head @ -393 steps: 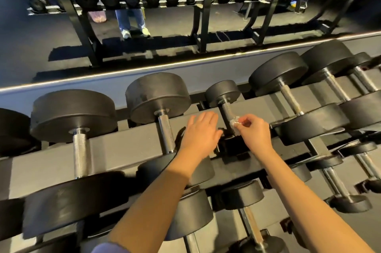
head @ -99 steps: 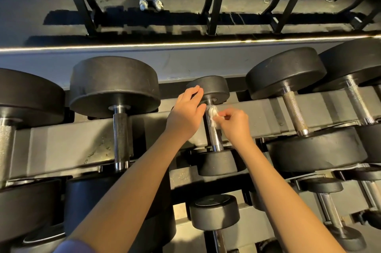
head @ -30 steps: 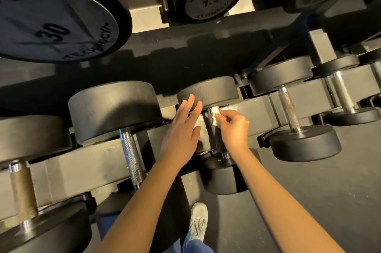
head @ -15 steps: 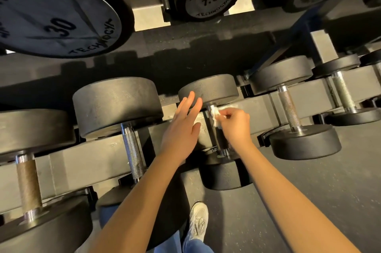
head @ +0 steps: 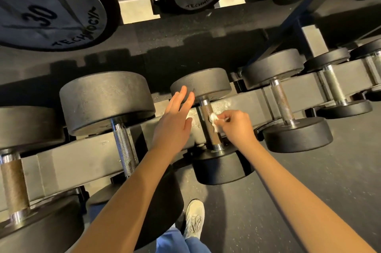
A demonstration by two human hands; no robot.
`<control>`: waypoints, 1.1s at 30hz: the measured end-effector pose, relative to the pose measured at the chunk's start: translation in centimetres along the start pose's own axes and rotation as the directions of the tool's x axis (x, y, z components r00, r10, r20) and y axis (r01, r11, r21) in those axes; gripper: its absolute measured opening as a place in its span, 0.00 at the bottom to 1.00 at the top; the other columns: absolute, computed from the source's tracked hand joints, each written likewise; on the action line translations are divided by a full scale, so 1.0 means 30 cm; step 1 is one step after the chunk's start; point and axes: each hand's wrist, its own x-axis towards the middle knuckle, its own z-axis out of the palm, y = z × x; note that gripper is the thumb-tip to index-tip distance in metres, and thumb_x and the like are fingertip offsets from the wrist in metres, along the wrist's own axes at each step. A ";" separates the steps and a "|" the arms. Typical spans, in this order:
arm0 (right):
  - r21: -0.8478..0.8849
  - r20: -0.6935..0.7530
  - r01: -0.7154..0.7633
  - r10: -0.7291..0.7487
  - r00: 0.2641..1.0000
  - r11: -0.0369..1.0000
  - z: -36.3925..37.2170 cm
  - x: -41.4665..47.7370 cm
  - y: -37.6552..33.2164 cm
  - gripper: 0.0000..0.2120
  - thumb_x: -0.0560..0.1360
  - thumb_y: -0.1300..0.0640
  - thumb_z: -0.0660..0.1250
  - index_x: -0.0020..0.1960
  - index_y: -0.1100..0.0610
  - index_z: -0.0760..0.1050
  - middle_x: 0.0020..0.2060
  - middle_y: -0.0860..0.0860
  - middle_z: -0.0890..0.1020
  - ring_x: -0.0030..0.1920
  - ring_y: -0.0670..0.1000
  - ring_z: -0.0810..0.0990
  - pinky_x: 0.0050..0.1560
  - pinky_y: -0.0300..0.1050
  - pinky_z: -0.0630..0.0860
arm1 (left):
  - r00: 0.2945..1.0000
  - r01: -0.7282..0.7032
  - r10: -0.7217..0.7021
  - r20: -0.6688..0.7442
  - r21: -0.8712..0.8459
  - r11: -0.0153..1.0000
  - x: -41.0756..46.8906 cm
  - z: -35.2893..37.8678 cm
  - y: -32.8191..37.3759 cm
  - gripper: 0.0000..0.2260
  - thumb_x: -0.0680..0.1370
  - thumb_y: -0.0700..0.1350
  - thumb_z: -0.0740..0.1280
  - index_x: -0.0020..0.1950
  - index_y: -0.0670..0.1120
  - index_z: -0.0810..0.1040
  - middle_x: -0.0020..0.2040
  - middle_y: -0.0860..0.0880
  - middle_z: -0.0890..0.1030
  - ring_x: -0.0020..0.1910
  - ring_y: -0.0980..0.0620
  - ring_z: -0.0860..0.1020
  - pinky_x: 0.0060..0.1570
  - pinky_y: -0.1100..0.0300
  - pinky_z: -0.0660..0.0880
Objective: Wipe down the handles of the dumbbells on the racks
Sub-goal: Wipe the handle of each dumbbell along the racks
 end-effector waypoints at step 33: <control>-0.416 0.160 -0.032 0.108 0.981 0.909 -0.024 -0.080 -0.027 0.05 0.76 0.59 0.67 0.45 0.51 0.80 0.39 0.47 0.77 0.40 0.49 0.76 0.41 0.43 0.73 | 0.998 -0.024 0.024 0.055 0.001 1.000 -0.001 0.005 -0.019 0.31 0.81 0.42 0.60 0.78 0.54 0.46 0.78 0.57 0.42 0.77 0.55 0.45 0.67 0.62 0.58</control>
